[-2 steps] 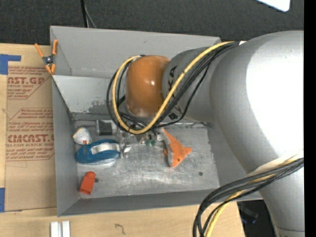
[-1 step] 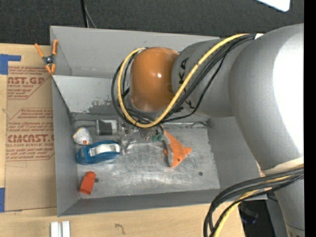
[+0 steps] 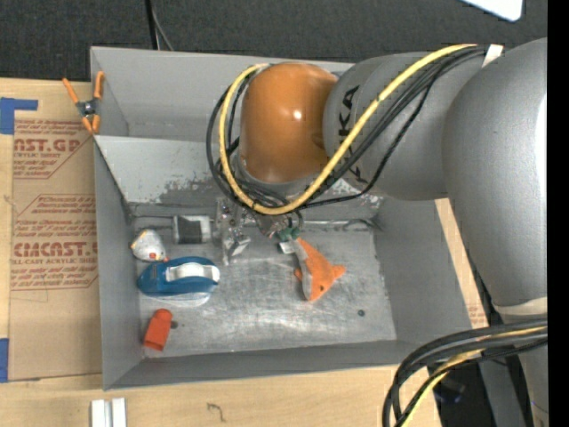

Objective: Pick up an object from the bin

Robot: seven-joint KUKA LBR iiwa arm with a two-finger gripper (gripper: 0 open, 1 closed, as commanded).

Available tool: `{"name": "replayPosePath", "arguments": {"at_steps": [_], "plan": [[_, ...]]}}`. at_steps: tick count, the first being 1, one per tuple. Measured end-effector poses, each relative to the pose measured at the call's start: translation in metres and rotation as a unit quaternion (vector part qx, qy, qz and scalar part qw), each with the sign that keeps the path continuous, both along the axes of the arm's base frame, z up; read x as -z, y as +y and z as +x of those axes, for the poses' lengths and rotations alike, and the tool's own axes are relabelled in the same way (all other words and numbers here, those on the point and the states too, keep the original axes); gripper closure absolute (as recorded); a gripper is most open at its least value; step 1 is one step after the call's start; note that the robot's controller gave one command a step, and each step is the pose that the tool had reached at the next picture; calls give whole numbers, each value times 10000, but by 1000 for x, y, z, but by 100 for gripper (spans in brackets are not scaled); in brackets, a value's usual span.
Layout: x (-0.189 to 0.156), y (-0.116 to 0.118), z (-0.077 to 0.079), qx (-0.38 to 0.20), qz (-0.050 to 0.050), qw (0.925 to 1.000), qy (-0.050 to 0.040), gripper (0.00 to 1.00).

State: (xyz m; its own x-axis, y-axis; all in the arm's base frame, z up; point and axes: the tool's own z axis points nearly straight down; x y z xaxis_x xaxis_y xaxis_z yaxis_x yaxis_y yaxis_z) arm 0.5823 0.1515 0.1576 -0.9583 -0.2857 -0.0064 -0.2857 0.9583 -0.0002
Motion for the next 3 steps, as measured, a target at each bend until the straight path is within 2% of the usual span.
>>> {"name": "replayPosePath", "arguments": {"at_steps": [1,2,3], "plan": [[10,-5,-7,2766,6,9610,29,0],[11,-6,-8,2765,2,9610,28,0],[47,41,-13,2864,15,9581,1,0]]}}
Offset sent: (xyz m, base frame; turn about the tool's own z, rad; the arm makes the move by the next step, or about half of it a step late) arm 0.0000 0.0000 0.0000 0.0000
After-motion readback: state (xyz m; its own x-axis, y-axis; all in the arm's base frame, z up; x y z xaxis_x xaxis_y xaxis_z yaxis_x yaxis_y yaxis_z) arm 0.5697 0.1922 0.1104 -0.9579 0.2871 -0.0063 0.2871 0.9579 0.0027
